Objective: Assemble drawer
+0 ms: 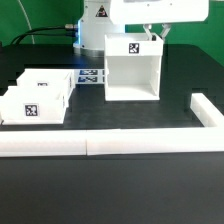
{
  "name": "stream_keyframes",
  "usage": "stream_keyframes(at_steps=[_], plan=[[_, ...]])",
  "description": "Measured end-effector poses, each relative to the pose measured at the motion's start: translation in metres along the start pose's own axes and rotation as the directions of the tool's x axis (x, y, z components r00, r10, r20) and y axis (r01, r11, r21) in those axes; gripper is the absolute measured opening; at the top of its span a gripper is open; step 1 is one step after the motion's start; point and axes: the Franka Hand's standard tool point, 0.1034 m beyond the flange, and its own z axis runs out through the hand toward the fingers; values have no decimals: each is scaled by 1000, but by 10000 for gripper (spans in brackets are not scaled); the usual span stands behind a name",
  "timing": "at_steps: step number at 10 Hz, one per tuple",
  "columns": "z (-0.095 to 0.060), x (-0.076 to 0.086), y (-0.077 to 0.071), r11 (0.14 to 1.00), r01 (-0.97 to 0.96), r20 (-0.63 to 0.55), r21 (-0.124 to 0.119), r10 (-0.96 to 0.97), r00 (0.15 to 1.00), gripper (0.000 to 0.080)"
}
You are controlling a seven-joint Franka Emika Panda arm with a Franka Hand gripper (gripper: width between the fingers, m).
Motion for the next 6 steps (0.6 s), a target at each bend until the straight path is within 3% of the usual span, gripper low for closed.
stream_keyframes(at_steps=[6], plan=[[0,2,1,1000,2,0,0,-2,1000,36]])
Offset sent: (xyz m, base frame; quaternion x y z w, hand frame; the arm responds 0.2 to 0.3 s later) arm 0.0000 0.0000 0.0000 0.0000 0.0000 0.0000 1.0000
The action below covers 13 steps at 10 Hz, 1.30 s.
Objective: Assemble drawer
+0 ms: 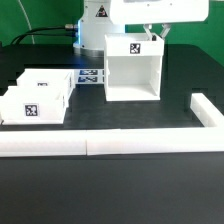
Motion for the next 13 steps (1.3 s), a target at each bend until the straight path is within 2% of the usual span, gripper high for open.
stream_keyframes(at_steps=[5,8,10,11,13], plan=[[-4,77,24,1000,20,-39,17,-20,999,38],[-5,127,29,999,24,-84,24,-22,996,38],[-6,160,25,999,2,-120,34,2,993,38],[-7,171,18,999,-10,-130,39,15,991,38],[-7,177,9,999,-15,-137,43,21,990,38]])
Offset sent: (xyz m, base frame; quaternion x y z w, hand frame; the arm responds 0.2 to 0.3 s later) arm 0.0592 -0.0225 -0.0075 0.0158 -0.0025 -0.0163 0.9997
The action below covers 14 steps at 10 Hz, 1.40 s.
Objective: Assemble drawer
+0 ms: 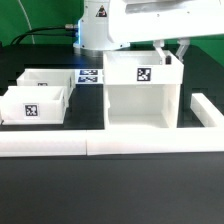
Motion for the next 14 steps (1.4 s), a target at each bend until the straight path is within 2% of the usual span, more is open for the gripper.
stream_keyframes(at_steps=[7,10,12,14], plan=[[-1,0,0,1000,-7,-2,0,7,1000,38],[-1,2,-5,979,-203,-14,13,203,979,38],[-3,5,-11,918,-397,-12,29,397,918,38],[-4,6,-13,869,-493,-11,38,494,870,38]])
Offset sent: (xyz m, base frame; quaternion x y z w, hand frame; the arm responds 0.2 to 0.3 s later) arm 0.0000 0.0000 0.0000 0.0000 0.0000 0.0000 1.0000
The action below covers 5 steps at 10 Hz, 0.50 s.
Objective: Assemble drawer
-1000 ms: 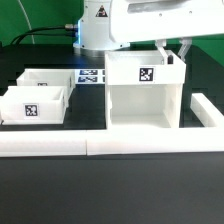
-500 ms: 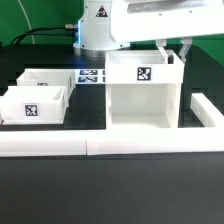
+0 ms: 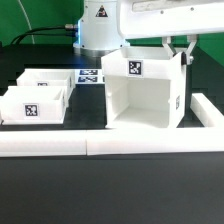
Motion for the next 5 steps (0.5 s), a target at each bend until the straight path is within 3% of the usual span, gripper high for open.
stream_keyframes(at_steps=[5], plan=[[-3,0,-10,971,-237,0,37,237,971,39]])
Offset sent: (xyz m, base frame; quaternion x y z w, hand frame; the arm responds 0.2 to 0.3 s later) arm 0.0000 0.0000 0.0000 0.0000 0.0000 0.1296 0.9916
